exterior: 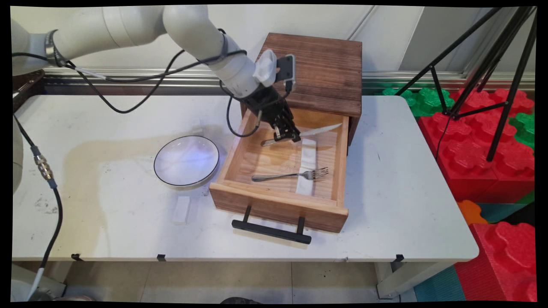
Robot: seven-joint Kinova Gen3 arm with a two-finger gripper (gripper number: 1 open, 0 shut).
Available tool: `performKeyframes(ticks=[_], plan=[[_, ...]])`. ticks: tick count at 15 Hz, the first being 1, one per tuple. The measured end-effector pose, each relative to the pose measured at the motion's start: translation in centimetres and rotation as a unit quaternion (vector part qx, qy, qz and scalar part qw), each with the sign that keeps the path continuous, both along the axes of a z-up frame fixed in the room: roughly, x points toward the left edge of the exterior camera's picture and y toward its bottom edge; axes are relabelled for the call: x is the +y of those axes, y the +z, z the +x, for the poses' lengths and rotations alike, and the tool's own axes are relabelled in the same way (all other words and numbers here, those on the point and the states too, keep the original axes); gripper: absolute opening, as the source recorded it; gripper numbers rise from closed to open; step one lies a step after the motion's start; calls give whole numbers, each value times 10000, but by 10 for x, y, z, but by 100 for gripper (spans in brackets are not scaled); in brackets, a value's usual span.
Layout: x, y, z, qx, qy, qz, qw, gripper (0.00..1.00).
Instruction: Place the picked object into the drawer
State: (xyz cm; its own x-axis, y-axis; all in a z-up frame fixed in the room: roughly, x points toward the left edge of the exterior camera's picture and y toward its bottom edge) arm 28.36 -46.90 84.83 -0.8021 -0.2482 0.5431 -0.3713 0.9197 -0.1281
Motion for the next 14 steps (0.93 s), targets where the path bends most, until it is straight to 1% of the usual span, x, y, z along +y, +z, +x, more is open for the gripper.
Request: performKeyframes(ticks=[5, 11, 12, 14], plan=[[-4, -22, 0, -127, 20, 100, 9999, 0], [-9, -35, 1, -195, 61, 160, 9997, 0], [-10, -37, 1, -199, 63, 174, 9996, 100], [-10, -40, 1, -201, 64, 198, 9996, 100]])
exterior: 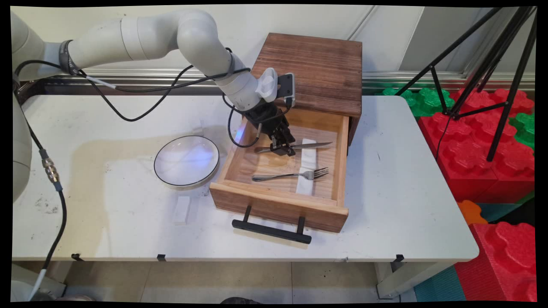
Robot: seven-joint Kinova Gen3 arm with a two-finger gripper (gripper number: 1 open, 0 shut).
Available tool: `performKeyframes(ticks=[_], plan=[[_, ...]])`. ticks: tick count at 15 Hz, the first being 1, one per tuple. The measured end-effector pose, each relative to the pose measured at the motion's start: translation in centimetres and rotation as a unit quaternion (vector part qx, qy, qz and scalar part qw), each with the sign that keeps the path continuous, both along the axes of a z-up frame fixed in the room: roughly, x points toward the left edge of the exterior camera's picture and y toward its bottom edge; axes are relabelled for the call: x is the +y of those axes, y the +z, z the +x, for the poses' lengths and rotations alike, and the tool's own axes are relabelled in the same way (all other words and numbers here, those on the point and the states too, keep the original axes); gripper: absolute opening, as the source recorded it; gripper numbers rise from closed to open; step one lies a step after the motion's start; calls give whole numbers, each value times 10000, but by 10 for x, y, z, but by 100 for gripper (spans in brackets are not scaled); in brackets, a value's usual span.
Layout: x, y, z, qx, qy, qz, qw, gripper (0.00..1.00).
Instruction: Place the picked object into the drawer
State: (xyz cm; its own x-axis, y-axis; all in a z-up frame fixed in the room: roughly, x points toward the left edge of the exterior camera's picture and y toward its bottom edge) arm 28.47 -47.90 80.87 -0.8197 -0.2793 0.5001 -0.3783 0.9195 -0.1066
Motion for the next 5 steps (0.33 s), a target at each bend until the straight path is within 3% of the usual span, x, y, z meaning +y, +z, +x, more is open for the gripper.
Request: performKeyframes(ticks=[5], plan=[[-2, 1, 0, 34, 40, 1, 10000, 100]])
